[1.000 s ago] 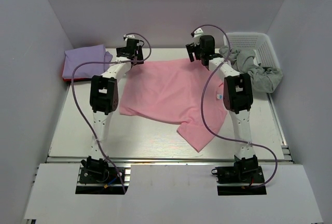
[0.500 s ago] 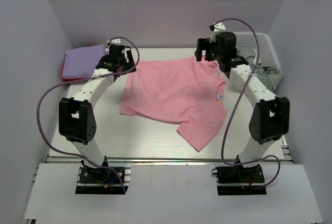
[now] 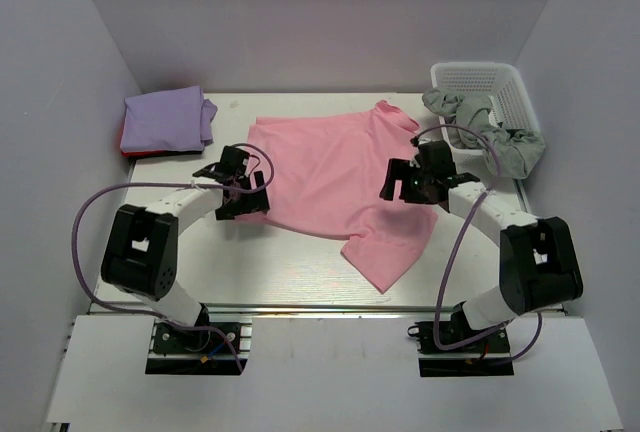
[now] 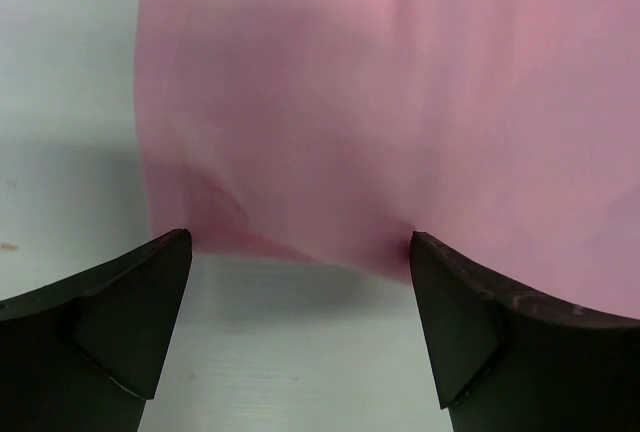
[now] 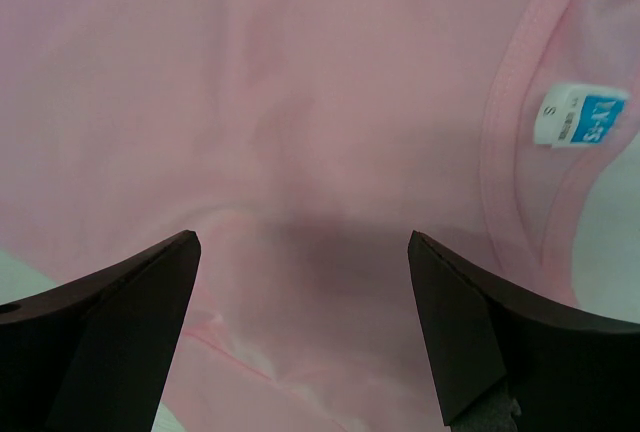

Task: Fold and stack the t-shirts
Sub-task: Flatten out the tshirt

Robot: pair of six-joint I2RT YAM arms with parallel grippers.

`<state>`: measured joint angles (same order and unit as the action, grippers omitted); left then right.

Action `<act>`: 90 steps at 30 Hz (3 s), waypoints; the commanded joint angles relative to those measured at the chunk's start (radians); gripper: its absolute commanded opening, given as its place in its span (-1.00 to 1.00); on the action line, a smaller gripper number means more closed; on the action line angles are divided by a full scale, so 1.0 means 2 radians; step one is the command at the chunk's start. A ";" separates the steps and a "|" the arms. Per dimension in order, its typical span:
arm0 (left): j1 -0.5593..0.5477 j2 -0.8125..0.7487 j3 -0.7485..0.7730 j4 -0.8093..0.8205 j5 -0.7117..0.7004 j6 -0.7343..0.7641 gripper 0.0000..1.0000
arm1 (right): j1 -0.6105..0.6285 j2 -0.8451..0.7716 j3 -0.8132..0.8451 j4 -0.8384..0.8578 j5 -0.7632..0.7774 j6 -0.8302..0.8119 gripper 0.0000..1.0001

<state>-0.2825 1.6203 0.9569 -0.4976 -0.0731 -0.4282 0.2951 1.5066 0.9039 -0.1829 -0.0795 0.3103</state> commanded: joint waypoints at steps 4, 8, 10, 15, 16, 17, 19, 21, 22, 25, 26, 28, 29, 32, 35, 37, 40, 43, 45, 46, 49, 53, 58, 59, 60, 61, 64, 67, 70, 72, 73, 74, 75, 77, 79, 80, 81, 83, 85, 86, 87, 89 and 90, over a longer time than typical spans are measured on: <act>-0.001 -0.114 -0.066 0.029 -0.018 -0.029 1.00 | 0.012 -0.084 -0.069 0.003 -0.050 0.023 0.81; -0.001 -0.131 -0.088 0.059 -0.013 -0.024 1.00 | 0.020 -0.120 -0.120 0.009 -0.059 0.020 0.81; -0.001 -0.118 -0.088 0.059 -0.001 -0.024 1.00 | 0.023 -0.124 -0.127 0.003 -0.053 0.020 0.81; -0.001 -0.072 -0.083 0.088 0.019 -0.020 0.90 | 0.027 -0.124 -0.144 0.004 -0.053 0.029 0.81; -0.001 -0.065 -0.083 0.092 0.019 -0.020 0.85 | 0.030 -0.121 -0.147 0.008 -0.052 0.031 0.81; -0.001 -0.057 -0.078 0.092 0.019 -0.020 0.79 | 0.031 -0.116 -0.150 0.010 -0.050 0.033 0.81; 0.003 -0.031 -0.064 0.097 0.019 -0.020 0.54 | 0.037 -0.108 -0.158 0.012 -0.042 0.040 0.81; 0.003 -0.012 -0.045 0.097 0.019 -0.020 0.23 | 0.049 -0.093 -0.160 0.016 -0.042 0.042 0.81; 0.003 0.009 -0.038 0.097 0.014 -0.020 0.14 | 0.053 -0.088 -0.164 0.018 -0.053 0.042 0.81; 0.009 0.043 0.011 0.097 -0.009 -0.020 -0.03 | 0.079 -0.067 -0.170 0.041 -0.081 0.052 0.81; 0.009 0.056 0.025 0.090 -0.021 -0.020 -0.03 | 0.085 -0.058 -0.170 0.055 -0.100 0.054 0.81; 0.009 0.099 0.073 0.079 -0.053 -0.020 -0.05 | 0.115 -0.039 -0.162 0.075 -0.125 0.056 0.78; 0.013 0.117 0.095 0.072 -0.060 -0.020 -0.05 | 0.132 -0.027 -0.153 0.084 -0.147 0.052 0.78; 0.013 0.194 0.189 0.044 -0.075 -0.015 -0.05 | 0.180 0.008 -0.118 0.085 -0.173 0.027 0.78; 0.018 0.268 0.278 0.038 -0.057 0.002 -0.05 | 0.220 0.041 -0.080 0.086 -0.200 -0.004 0.78; 0.018 0.300 0.338 0.033 -0.036 0.015 -0.05 | 0.244 0.054 -0.062 0.085 -0.230 -0.016 0.78; 0.018 0.347 0.409 0.038 -0.006 0.031 -0.05 | 0.267 0.057 -0.036 0.110 -0.247 -0.035 0.78; 0.018 0.375 0.468 0.044 0.026 0.051 0.03 | 0.276 0.057 0.004 0.107 -0.232 -0.055 0.78; 0.018 0.379 0.505 0.044 0.036 0.058 0.18 | 0.274 0.052 0.014 0.111 -0.220 -0.052 0.78; 0.018 0.379 0.516 0.027 0.037 0.064 0.44 | 0.274 0.051 0.016 0.110 -0.203 -0.043 0.78; 0.018 0.345 0.513 0.017 0.030 0.071 0.89 | 0.269 0.011 0.028 0.094 -0.099 -0.039 0.78; 0.012 0.209 0.398 0.022 -0.022 0.078 0.99 | 0.254 -0.049 0.025 0.036 0.014 -0.019 0.81; -0.007 0.077 0.289 -0.035 -0.055 0.048 0.99 | 0.197 -0.068 0.016 -0.014 0.142 0.037 0.81; -0.014 0.054 0.238 -0.030 -0.059 0.042 0.99 | 0.188 -0.068 0.016 -0.019 0.149 0.049 0.81; -0.027 0.031 0.208 -0.012 -0.040 0.049 0.99 | 0.151 -0.065 0.017 -0.032 0.155 0.057 0.81; -0.034 0.008 0.178 0.006 -0.023 0.058 0.99 | 0.140 -0.064 0.014 -0.035 0.162 0.073 0.81; -0.083 -0.055 0.103 0.022 0.020 0.081 0.99 | 0.084 -0.061 0.015 -0.053 0.172 0.083 0.81; -0.145 -0.083 0.049 0.038 0.062 0.104 0.99 | 0.024 -0.055 0.017 -0.087 0.173 0.099 0.81; -0.203 -0.099 0.004 0.078 0.105 0.123 0.99 | -0.012 -0.048 0.012 -0.106 0.163 0.105 0.77; -0.229 -0.107 -0.011 0.095 0.113 0.129 0.99 | -0.024 -0.044 0.006 -0.111 0.156 0.109 0.71; -0.241 -0.107 -0.011 0.095 0.103 0.137 0.96 | -0.039 -0.042 0.005 -0.116 0.148 0.108 0.68; -0.265 -0.107 -0.017 0.095 0.096 0.142 0.96 | -0.045 -0.041 0.001 -0.118 0.145 0.105 0.65; -0.277 -0.101 -0.023 0.095 0.088 0.142 0.96 | -0.055 -0.039 -0.002 -0.120 0.140 0.105 0.61; -0.313 -0.084 -0.023 0.099 0.088 0.163 0.96 | -0.067 -0.035 -0.009 -0.120 0.128 0.102 0.53; -0.337 -0.067 -0.023 0.105 0.083 0.173 0.89 | -0.083 -0.027 -0.009 -0.120 0.120 0.100 0.48; -0.359 -0.048 -0.015 0.105 0.079 0.173 0.89 | -0.090 -0.021 -0.011 -0.119 0.116 0.099 0.48; -0.369 -0.039 -0.007 0.110 0.064 0.180 0.87 | -0.094 -0.019 -0.012 -0.116 0.099 0.097 0.48; -0.394 -0.015 0.005 0.110 0.057 0.185 0.87 | -0.099 -0.010 -0.017 -0.106 0.081 0.091 0.48; -0.406 -0.004 0.005 0.121 0.052 0.185 0.82 | -0.104 -0.006 -0.022 -0.093 0.071 0.087 0.52; -0.410 0.001 0.005 0.121 0.045 0.185 0.78 | -0.105 -0.006 -0.025 -0.090 0.071 0.088 0.52; -0.418 0.001 0.005 0.129 0.040 0.185 0.75 | -0.106 -0.004 -0.026 -0.088 0.070 0.089 0.52; -0.422 0.015 0.005 0.135 0.031 0.190 0.62 | -0.110 0.003 -0.029 -0.080 0.064 0.090 0.47; -0.422 0.022 0.005 0.135 0.023 0.184 0.51 | -0.111 0.007 -0.029 -0.076 0.049 0.091 0.43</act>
<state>-1.1217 1.6650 0.9360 -0.2703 0.0292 -0.0696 0.0845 1.5013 0.8539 -0.3828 0.0795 0.4923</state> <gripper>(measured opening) 0.793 0.734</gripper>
